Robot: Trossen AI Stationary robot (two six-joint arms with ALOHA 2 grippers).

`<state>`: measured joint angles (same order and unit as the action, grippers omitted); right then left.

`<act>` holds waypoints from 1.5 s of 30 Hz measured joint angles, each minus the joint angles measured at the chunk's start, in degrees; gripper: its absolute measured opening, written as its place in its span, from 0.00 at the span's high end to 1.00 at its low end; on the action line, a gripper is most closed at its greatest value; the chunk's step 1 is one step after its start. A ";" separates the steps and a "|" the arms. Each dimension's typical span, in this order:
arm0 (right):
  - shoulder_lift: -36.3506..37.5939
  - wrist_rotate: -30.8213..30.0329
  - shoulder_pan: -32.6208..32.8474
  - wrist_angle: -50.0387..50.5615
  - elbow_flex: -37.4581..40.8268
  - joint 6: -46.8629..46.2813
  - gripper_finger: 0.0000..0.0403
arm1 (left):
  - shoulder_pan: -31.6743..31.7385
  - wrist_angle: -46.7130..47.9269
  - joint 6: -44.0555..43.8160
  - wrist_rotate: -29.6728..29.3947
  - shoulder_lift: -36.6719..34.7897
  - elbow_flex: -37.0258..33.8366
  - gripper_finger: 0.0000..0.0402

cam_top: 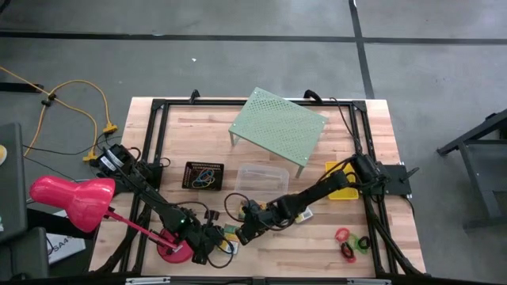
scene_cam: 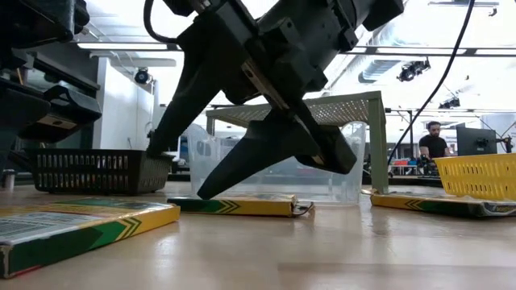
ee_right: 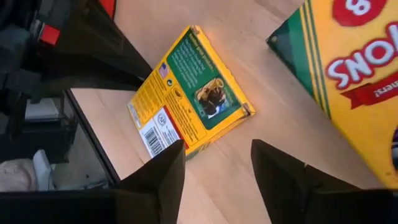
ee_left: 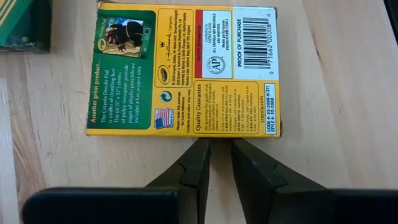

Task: Pick & Place Office Desk Supplies
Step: Put the left yellow crayon box into the transparent bin

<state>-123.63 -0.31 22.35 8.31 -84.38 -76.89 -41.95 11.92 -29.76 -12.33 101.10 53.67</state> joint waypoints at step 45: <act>-3.92 -3.11 1.98 -4.00 -0.15 -21.97 0.56 | 0.04 -3.58 -0.17 -3.44 0.09 -0.05 0.84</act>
<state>-127.55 -3.41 24.33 4.31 -84.53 -98.86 -41.91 8.34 -29.93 -15.77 101.19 53.62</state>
